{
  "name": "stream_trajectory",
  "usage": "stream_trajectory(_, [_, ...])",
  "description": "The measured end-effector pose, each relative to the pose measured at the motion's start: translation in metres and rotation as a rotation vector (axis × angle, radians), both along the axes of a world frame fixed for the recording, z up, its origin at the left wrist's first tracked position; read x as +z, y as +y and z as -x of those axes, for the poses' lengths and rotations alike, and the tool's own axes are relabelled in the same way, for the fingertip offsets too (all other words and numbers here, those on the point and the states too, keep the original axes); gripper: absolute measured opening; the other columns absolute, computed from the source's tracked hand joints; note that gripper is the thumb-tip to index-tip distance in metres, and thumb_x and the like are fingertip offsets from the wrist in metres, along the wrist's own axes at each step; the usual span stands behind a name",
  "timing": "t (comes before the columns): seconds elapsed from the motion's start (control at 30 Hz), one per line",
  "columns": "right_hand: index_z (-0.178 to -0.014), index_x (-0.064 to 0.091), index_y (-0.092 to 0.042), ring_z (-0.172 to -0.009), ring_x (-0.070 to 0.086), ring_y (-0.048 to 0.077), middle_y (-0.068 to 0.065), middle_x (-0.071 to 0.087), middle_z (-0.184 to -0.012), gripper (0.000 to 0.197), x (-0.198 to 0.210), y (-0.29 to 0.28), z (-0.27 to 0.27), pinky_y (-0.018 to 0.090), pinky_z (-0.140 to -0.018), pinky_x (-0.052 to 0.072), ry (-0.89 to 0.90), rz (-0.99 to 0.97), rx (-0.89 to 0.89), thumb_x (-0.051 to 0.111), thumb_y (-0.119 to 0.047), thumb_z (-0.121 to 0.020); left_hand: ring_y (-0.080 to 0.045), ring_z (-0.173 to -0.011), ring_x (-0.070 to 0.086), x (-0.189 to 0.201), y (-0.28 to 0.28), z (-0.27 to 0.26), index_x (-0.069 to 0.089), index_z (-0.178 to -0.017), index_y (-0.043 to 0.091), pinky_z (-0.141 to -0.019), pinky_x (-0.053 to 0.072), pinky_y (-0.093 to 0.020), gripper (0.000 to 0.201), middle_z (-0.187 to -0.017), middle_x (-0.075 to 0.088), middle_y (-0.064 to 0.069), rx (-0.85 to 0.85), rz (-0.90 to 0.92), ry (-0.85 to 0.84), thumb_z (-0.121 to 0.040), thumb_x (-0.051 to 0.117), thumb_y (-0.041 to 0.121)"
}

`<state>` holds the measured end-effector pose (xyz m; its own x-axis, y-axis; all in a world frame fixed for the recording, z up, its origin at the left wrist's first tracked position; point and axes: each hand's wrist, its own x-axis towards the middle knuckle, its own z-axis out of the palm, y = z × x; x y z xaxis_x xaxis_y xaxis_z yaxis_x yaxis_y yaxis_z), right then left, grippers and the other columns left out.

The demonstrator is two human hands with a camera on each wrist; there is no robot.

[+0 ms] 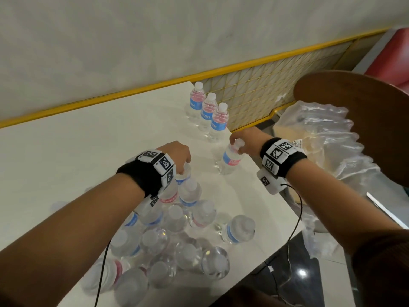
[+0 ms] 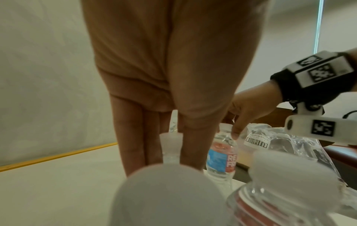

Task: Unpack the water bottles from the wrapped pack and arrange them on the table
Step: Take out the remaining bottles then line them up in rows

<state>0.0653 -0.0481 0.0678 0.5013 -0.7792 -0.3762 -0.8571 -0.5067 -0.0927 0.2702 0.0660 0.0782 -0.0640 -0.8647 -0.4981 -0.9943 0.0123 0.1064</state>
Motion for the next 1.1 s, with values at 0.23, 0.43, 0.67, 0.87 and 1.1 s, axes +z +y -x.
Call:
stream_trajectory(0.23, [-0.125,0.053,-0.018,-0.108,0.057,0.028,0.006,0.056,-0.11,0.052,0.01,-0.044,-0.002,0.032,-0.085,0.046,-0.046,-0.068,-0.206,0.072,-0.033,-0.079,-0.026,-0.116,0.058,-0.008,-0.002,-0.005,0.057,-0.131,0.021,-0.092,0.048,-0.03,0.044,-0.133,0.056,-0.008,0.065,0.004,0.03,-0.087,0.062,0.016])
stream_trajectory(0.43, [-0.126,0.053,-0.017,-0.113,0.056,0.026,0.008,0.058,-0.126,0.045,0.021,-0.086,-0.029,0.033,-0.09,0.045,-0.238,0.082,-0.303,0.068,-0.025,-0.084,-0.025,-0.117,0.057,-0.009,-0.002,-0.006,0.056,-0.131,0.022,-0.093,0.048,-0.03,0.042,-0.134,0.055,-0.007,0.091,-0.004,0.057,-0.089,0.058,0.015])
stream_trajectory(0.67, [-0.14,0.044,-0.021,-0.121,0.052,0.031,0.009,0.055,-0.132,0.058,0.007,-0.102,-0.062,0.038,-0.099,0.043,-0.1,0.031,-0.177,0.064,-0.03,-0.086,-0.024,-0.119,0.056,-0.009,-0.002,-0.012,0.055,-0.132,0.022,-0.095,0.047,-0.029,0.044,-0.136,0.052,-0.005,0.078,-0.022,0.084,-0.088,0.06,0.017])
stream_trajectory(0.87, [-0.131,0.056,-0.015,-0.122,0.052,0.029,0.01,0.055,-0.133,0.046,0.013,-0.11,-0.078,0.031,-0.094,0.044,-0.004,0.064,-0.173,0.066,-0.02,-0.086,-0.023,-0.122,0.053,-0.006,-0.002,-0.011,0.052,-0.135,0.022,-0.096,0.045,-0.028,0.046,-0.138,0.05,-0.004,0.07,-0.026,0.098,-0.09,0.057,0.014])
stream_trajectory(1.1, [-0.131,0.057,-0.014,-0.124,0.051,0.029,0.009,0.054,-0.136,0.038,0.015,-0.118,-0.089,0.031,-0.098,0.042,0.041,0.061,-0.181,0.055,-0.011,-0.093,-0.024,-0.12,0.054,-0.005,0.0,-0.013,0.054,-0.132,0.022,-0.097,0.046,-0.029,0.045,-0.136,0.051,-0.005,0.096,-0.037,0.124,-0.088,0.059,0.015])
